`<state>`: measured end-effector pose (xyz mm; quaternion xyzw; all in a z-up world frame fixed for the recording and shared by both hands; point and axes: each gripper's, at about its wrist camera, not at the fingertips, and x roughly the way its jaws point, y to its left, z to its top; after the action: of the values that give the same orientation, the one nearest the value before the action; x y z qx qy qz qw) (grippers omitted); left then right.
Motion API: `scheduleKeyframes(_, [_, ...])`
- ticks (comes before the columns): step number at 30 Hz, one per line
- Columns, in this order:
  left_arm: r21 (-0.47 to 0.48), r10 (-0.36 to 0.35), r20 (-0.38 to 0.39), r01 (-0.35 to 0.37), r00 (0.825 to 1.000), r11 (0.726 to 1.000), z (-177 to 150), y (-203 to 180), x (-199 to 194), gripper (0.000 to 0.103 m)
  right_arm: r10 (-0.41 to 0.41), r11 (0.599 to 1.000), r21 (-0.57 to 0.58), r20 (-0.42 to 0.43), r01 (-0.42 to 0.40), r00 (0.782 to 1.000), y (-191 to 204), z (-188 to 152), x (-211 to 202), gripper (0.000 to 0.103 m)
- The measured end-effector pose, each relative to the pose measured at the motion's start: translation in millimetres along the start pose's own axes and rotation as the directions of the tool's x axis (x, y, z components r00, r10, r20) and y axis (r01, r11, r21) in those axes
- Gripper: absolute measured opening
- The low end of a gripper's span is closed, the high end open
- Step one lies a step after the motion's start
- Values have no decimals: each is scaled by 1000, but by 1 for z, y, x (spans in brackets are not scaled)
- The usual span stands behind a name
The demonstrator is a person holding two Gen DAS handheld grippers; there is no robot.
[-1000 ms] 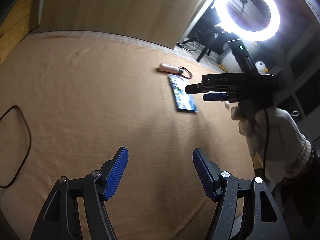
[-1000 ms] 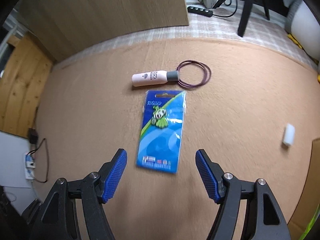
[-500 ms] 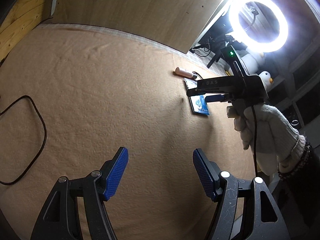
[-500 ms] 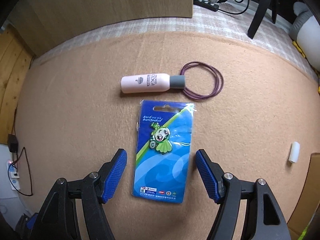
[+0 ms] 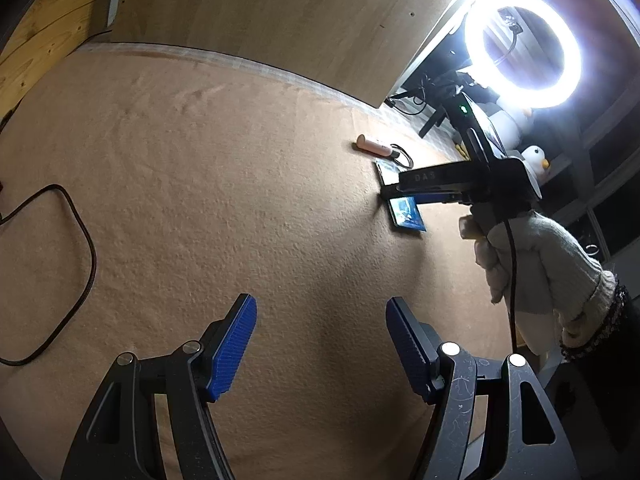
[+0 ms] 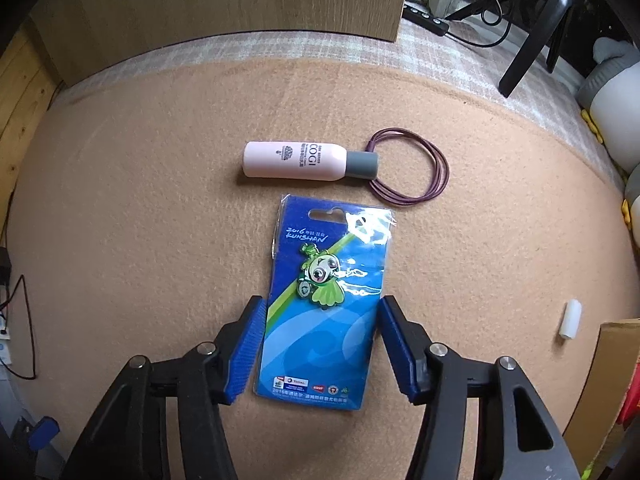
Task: Organize objects
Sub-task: 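Close the right tool on the blue pin card and lift it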
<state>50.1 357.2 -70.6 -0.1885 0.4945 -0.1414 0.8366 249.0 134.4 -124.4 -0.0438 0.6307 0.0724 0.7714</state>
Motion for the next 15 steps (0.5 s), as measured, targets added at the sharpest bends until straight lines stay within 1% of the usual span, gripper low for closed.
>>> scheduleKeyframes(6, [0, -2, -2, 2, 1000, 1000, 2, -4, 2, 71, 18, 1000, -25, 6, -18, 1000, 4, -26, -3, 53])
scheduleKeyframes(9, [9, -4, -4, 4, 1000, 1000, 2, -9, 4, 71, 42, 999, -13, 12, -42, 999, 0, -38, -5, 53])
scheduleKeyframes(15, [36, -9, -13, 10, 1000, 999, 4, -24, 12, 71, 80, 997, 9, 48, -80, 996, -15, -74, -14, 53])
